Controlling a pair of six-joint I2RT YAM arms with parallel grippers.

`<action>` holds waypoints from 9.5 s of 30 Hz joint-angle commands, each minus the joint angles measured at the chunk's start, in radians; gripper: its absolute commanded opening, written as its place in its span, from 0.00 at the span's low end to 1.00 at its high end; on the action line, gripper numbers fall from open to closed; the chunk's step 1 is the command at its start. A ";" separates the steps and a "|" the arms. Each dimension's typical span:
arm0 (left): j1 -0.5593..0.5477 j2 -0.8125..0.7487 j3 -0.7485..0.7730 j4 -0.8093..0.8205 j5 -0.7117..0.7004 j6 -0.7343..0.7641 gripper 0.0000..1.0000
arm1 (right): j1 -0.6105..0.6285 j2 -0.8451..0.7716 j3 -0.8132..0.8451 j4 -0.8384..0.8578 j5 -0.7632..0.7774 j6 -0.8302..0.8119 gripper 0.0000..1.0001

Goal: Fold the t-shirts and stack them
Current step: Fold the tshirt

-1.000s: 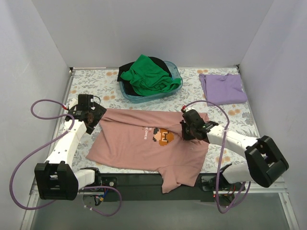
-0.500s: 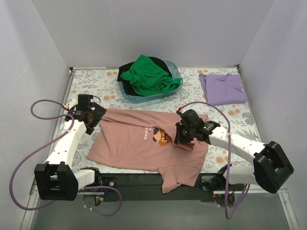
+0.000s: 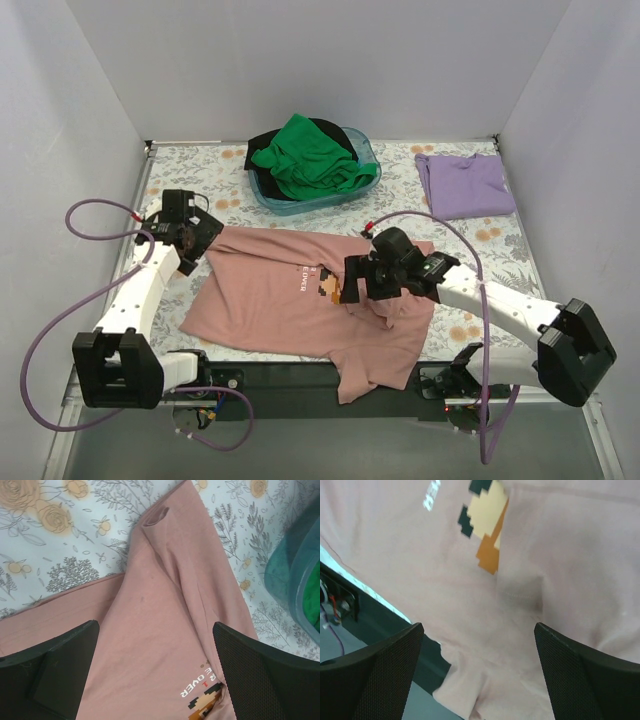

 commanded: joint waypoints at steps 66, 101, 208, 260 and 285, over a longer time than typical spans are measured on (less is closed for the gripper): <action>0.234 0.813 0.478 0.128 0.150 0.153 0.00 | -0.391 0.275 0.209 0.027 0.071 -0.294 0.97; 0.246 0.748 0.427 0.079 0.060 0.106 0.02 | -0.374 0.292 0.202 -0.116 0.156 -0.228 0.13; 0.295 0.199 -0.039 0.037 0.055 -0.133 0.00 | -0.079 0.042 0.301 -0.234 0.368 -0.283 0.01; 0.249 0.297 0.034 0.131 0.175 0.025 0.98 | -0.294 0.536 0.426 0.214 -0.050 -0.336 0.98; 0.249 0.311 0.033 0.132 0.181 0.031 0.98 | -0.153 0.568 0.439 0.746 0.058 -0.317 0.98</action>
